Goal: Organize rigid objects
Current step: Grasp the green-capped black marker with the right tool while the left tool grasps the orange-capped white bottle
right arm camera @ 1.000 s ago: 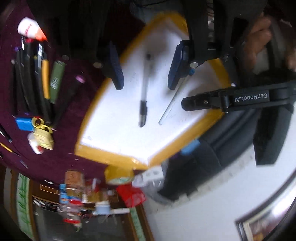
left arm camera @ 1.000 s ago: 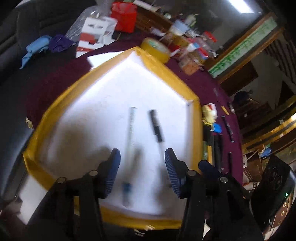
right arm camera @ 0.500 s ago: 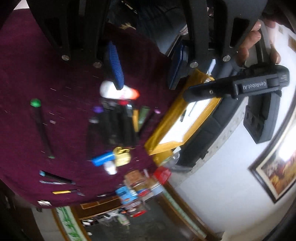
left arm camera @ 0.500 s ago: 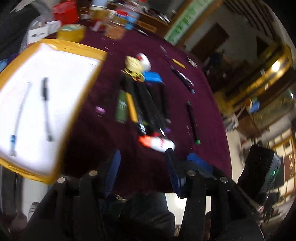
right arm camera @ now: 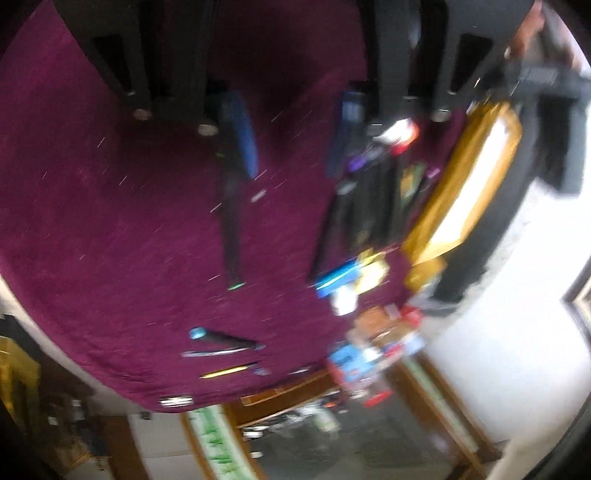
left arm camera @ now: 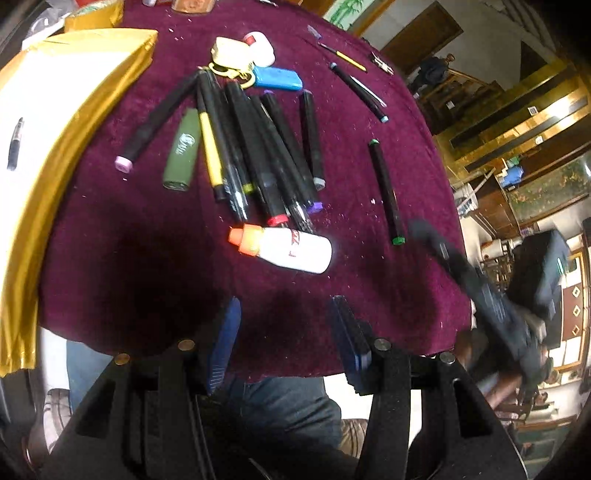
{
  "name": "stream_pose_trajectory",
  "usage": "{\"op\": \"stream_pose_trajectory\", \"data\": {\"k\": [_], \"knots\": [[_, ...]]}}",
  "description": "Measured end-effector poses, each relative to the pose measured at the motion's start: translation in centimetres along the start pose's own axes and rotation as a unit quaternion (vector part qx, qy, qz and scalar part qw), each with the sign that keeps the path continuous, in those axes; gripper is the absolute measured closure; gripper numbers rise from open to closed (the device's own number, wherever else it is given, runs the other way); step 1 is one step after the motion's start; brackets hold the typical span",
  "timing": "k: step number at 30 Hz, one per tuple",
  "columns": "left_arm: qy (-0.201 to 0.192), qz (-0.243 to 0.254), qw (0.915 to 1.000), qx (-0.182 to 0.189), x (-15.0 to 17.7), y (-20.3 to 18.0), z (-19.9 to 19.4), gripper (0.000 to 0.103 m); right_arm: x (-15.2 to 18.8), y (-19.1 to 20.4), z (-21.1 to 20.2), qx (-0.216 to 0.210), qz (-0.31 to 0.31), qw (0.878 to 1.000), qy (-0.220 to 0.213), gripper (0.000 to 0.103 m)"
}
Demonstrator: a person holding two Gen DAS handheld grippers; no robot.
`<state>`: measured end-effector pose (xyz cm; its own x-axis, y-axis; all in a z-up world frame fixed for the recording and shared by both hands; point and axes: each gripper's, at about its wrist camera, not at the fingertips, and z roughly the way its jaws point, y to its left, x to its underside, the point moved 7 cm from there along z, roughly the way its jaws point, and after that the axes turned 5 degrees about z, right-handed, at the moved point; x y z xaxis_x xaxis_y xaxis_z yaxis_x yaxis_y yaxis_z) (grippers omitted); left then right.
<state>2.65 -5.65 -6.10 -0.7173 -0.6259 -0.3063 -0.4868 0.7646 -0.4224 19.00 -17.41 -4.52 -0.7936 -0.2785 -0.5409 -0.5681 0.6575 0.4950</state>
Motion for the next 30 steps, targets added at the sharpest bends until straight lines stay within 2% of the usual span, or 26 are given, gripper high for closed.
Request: {"op": "stream_pose_trajectory", "data": {"k": [5,8,9,10,17,18,21,23,24,25,28,30], "knots": [[0.015,0.001,0.9998,0.009,-0.1,-0.2,0.4,0.055,-3.0,-2.6,3.4,0.062,0.030,0.998,0.008,0.083],[0.022,0.005,0.9997,0.009,-0.5,-0.5,0.8,0.055,-2.8,-2.5,5.0,0.066,0.019,0.997,0.030,0.085],[0.025,0.006,0.9996,0.010,-0.8,-0.6,1.1,0.055,-2.7,-2.3,5.0,0.081,0.004,0.996,0.025,0.089],[0.027,0.004,0.9996,0.011,-1.1,-0.6,1.3,0.055,-2.4,-2.1,5.0,0.090,-0.009,0.995,0.029,0.089],[0.058,-0.064,0.9960,0.021,-3.7,-0.4,4.4,0.055,0.4,-1.4,3.3,0.102,-0.037,0.994,0.013,0.089],[0.048,-0.079,0.9953,0.028,-4.1,-0.2,4.3,0.051,0.6,-1.4,3.2,0.105,-0.040,0.994,0.009,0.089],[0.041,-0.110,0.9925,0.033,-4.4,0.1,4.4,0.050,0.6,-1.1,3.1,0.115,-0.047,0.992,0.004,0.089],[0.036,-0.114,0.9922,0.035,-4.2,0.2,4.3,0.050,0.6,-1.0,3.1,0.120,-0.051,0.991,0.001,0.089],[0.035,-0.103,0.9937,0.027,-4.0,0.1,4.2,0.053,0.6,-0.9,3.1,0.123,-0.055,0.991,0.000,0.089],[0.033,-0.090,0.9953,0.009,-3.8,0.0,4.1,0.060,0.6,-0.9,3.1,0.124,-0.056,0.991,-0.001,0.089],[0.038,-0.094,0.9948,0.011,-3.4,0.2,3.8,0.066,0.5,-1.0,3.1,0.122,-0.054,0.991,-0.001,0.089],[0.037,-0.097,0.9946,0.003,-3.2,0.6,3.4,0.066,0.6,-1.0,3.2,0.119,-0.051,0.992,-0.001,0.089]]}}
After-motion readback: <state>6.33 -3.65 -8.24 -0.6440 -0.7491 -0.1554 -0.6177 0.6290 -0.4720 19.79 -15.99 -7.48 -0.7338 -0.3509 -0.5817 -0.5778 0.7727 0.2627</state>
